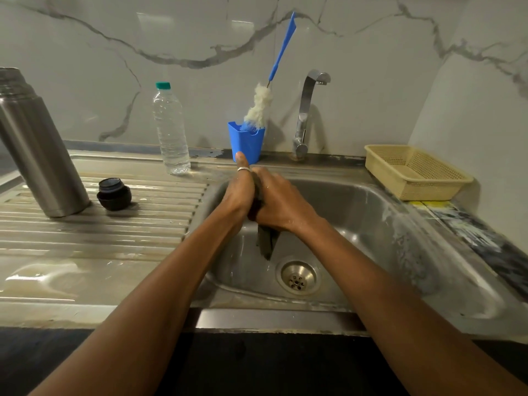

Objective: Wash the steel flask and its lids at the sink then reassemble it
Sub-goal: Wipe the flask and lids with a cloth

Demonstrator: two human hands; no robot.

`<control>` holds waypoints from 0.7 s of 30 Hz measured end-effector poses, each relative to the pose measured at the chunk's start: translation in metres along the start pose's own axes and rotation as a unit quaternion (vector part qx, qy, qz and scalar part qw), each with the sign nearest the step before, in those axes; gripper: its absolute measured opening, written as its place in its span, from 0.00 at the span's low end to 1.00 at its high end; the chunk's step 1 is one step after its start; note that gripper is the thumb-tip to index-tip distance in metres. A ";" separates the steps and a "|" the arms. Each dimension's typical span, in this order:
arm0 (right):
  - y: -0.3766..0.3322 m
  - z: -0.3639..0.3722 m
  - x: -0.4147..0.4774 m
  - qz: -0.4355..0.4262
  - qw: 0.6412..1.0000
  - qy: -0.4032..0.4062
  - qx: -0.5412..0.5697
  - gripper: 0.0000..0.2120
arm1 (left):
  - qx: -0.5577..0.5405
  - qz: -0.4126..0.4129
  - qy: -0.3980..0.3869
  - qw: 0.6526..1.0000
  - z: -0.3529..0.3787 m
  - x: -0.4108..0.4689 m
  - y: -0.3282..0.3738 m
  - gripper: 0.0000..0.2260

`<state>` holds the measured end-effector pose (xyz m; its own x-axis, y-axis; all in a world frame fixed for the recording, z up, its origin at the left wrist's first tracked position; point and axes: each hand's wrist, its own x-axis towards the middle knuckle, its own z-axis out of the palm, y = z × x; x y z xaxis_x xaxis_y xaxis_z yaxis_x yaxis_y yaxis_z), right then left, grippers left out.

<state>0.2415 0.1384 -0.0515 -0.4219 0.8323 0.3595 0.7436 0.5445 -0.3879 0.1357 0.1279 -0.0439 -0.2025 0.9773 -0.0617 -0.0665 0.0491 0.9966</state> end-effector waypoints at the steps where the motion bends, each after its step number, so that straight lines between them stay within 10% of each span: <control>1: -0.004 -0.003 0.002 0.032 0.997 -0.003 0.074 0.34 | 0.002 0.025 0.010 1.000 0.001 0.001 -0.001 0.32; 6: -0.004 -0.025 0.002 0.183 0.874 -0.105 0.437 0.21 | -0.052 0.052 -0.057 0.996 -0.009 0.004 -0.001 0.35; 13: -0.003 -0.003 -0.005 0.032 0.998 0.028 -0.037 0.33 | 0.004 -0.013 0.008 1.000 0.007 0.007 0.006 0.37; 18: -0.004 -0.020 -0.003 0.157 0.919 -0.054 0.358 0.27 | -0.062 -0.009 0.004 0.998 0.001 0.004 0.002 0.36; 21: -0.003 -0.018 -0.006 0.119 0.970 0.009 0.209 0.31 | -0.059 -0.007 -0.009 0.998 0.002 0.008 0.004 0.31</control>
<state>0.2514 0.1302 -0.0372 -0.2521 0.9400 0.2300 0.5415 0.3340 -0.7715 0.1361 0.1361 -0.0399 -0.1840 0.9802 -0.0727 -0.1835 0.0384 0.9823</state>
